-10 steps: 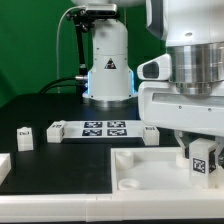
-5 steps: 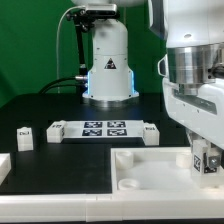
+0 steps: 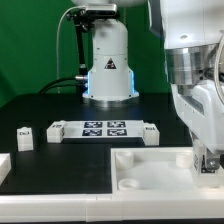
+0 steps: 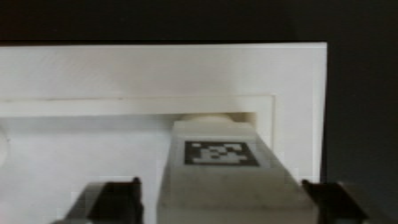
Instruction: Assemble one leg
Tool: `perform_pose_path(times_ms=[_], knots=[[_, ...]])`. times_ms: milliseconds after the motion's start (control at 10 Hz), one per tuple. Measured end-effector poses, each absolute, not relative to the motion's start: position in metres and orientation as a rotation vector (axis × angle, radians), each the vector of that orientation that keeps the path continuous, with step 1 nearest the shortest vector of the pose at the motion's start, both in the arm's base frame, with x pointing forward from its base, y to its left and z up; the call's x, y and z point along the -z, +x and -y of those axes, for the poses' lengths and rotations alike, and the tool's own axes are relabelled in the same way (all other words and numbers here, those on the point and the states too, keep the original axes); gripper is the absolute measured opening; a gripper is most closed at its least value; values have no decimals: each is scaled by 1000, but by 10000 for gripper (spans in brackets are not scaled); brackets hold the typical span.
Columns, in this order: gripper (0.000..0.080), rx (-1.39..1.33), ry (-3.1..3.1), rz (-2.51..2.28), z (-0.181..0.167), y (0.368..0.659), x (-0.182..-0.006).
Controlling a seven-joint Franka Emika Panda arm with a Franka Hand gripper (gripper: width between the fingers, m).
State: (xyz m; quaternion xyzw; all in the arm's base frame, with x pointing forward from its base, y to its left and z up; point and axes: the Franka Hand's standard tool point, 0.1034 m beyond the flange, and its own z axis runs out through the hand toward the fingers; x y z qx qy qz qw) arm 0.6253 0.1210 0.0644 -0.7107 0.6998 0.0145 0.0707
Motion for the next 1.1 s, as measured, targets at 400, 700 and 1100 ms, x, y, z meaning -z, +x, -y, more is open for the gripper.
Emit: perform_pose_path(times_ms=[400,700,1100], knots=[[644,6,-2547,-1584,-121,625,-64],[649,30,-2736,-1232,-126,624,-64],[649,90,-2993,-452,-122,625,-63]])
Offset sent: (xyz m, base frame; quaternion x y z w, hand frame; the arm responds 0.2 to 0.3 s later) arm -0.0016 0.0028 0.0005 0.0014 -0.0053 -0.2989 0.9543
